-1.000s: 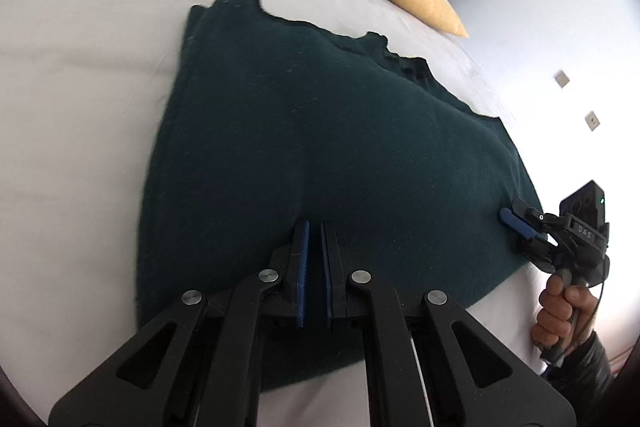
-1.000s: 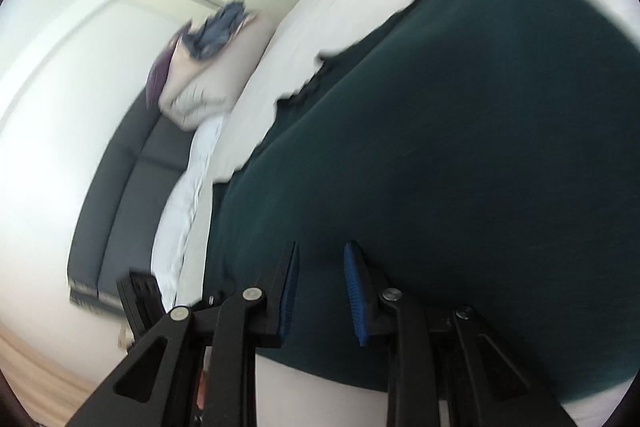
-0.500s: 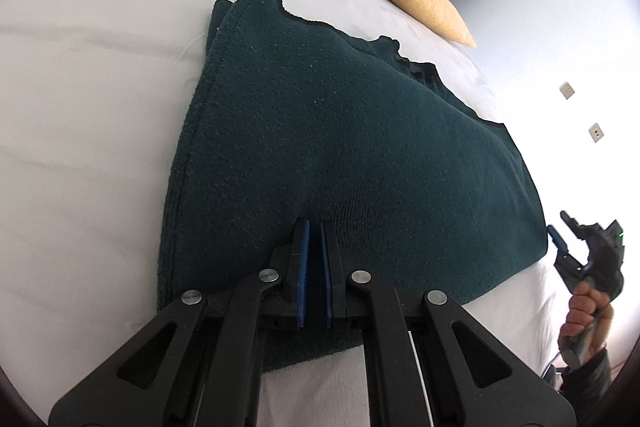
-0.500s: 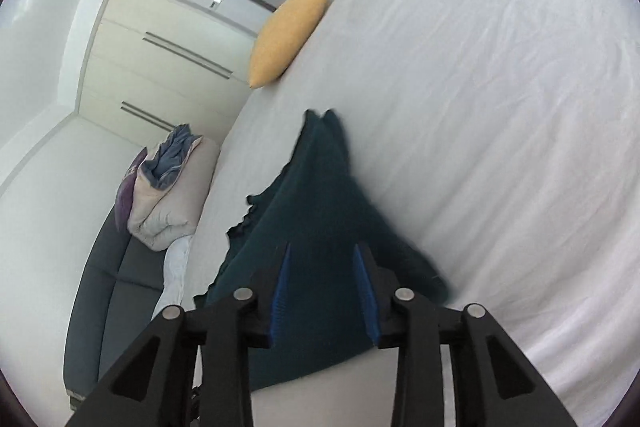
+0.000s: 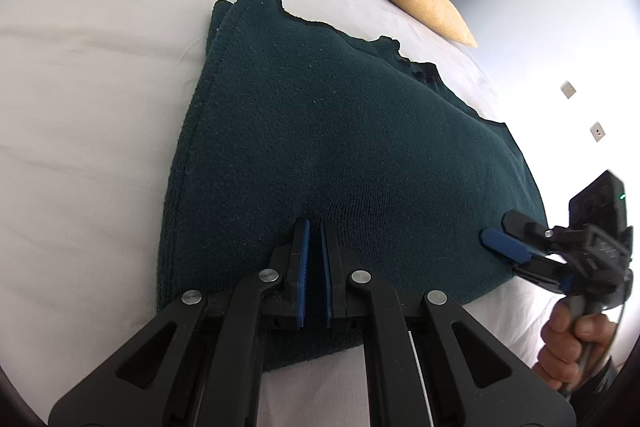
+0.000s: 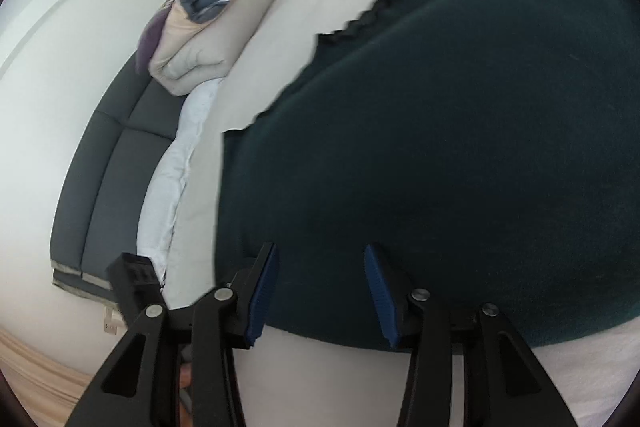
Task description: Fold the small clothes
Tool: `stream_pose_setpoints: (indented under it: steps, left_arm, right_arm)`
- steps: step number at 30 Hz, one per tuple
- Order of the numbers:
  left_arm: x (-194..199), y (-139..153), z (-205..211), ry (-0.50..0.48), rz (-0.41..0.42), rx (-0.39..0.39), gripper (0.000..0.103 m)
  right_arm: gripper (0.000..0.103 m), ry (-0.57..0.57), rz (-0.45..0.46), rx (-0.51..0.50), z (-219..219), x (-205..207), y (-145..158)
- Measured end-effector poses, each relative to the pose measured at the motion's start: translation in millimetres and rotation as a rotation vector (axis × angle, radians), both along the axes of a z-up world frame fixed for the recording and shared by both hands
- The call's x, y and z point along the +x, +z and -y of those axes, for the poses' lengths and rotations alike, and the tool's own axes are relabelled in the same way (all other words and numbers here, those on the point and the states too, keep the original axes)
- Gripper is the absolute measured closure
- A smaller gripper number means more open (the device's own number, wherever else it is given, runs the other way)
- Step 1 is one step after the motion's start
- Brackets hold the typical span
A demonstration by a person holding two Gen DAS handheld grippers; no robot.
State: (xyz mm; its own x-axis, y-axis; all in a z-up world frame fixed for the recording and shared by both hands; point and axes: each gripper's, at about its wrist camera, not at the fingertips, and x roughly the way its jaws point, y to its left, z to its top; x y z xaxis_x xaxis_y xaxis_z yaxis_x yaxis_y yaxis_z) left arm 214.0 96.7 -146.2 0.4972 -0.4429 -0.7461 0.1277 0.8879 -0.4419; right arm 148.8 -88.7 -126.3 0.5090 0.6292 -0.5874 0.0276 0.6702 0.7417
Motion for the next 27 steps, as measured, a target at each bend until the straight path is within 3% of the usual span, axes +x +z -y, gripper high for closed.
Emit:
stream_pose_setpoints:
  steps: [6, 9, 12, 16, 20, 22, 23, 24, 25, 27]
  left_arm:
    - [1, 0, 0, 0.001, -0.002, -0.001, 0.097]
    - [1, 0, -1, 0.007, -0.010, -0.017, 0.097]
    - [-3, 4, -10, 0.029, -0.024, -0.052, 0.097]
    - [-23, 18, -29, 0.112, -0.016, -0.073, 0.097]
    - [-53, 26, -68, 0.247, -0.027, -0.204, 0.096]
    - [-65, 24, -83, 0.281, -0.050, -0.276, 0.080]
    - [-71, 23, -90, 0.295, -0.055, -0.311, 0.064]
    - [-75, 23, -95, 0.311, -0.059, -0.339, 0.033]
    - [-79, 22, -100, 0.334, -0.062, -0.368, 0.023]
    - [-84, 20, -107, 0.363, -0.068, -0.442, 0.019]
  right_arm:
    - [0.067, -0.211, 0.006, -0.030, 74, -33, 2]
    - [0.057, -0.351, 0.019, -0.090, 110, -57, 15]
    - [0.049, -0.456, 0.037, -0.074, 135, -78, 26]
    - [0.045, -0.452, 0.089, -0.054, 136, -96, 37]
    - [0.045, -0.389, 0.120, -0.001, 125, -100, 40]
    - [0.044, -0.360, 0.127, 0.019, 114, -96, 38]
    - [0.044, -0.345, 0.128, 0.029, 107, -94, 39]
    - [0.044, -0.328, 0.129, 0.040, 101, -94, 39]
    - [0.044, -0.306, 0.130, 0.046, 95, -91, 39]
    - [0.044, -0.273, 0.136, 0.044, 84, -93, 43]
